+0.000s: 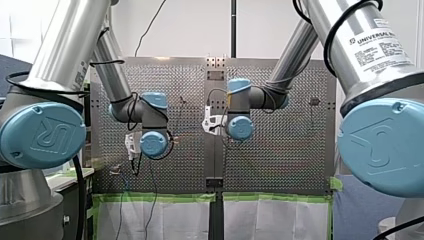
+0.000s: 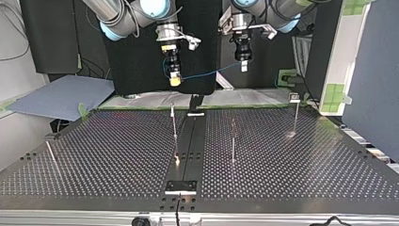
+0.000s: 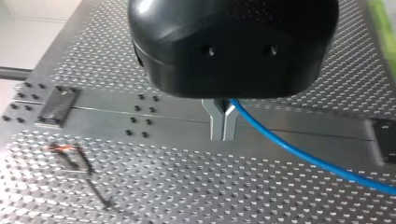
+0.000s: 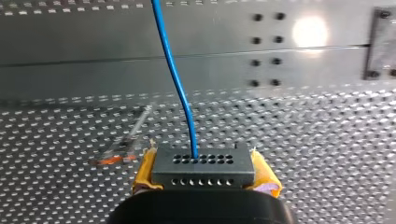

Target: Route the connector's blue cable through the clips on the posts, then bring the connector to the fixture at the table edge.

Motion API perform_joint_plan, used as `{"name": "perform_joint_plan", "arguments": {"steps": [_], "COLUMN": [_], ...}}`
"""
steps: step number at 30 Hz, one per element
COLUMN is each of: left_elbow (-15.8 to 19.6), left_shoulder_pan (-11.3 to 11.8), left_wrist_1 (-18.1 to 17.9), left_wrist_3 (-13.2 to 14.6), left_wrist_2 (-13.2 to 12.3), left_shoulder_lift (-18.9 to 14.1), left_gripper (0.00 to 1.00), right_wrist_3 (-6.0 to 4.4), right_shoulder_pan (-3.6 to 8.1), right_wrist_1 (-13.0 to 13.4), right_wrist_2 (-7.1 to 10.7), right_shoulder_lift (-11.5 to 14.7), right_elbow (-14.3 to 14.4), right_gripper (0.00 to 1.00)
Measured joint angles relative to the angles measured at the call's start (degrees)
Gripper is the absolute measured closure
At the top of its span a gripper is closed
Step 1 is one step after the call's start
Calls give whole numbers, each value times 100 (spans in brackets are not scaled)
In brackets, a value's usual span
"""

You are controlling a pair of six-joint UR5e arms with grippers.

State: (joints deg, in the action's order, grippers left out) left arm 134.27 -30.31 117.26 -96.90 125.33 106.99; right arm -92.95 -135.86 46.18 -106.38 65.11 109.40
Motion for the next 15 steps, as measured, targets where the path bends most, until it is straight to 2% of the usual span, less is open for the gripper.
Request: {"name": "perform_joint_plan", "arguments": {"steps": [8,15], "left_elbow": [-333,-563], "left_shoulder_pan": [98,237], "left_wrist_1": [347,667], "left_wrist_3": [1,1], "left_wrist_2": [25,99], "left_shoulder_lift": [-346,-591], "left_gripper": [99,99], "right_wrist_3": [-6,-61], "right_shoulder_pan": [135,267], "right_wrist_1": [-354,-600], "right_wrist_2": [227,449], "right_shoulder_lift": [99,103], "right_elbow": [-207,-371], "right_gripper": [100,100]}}
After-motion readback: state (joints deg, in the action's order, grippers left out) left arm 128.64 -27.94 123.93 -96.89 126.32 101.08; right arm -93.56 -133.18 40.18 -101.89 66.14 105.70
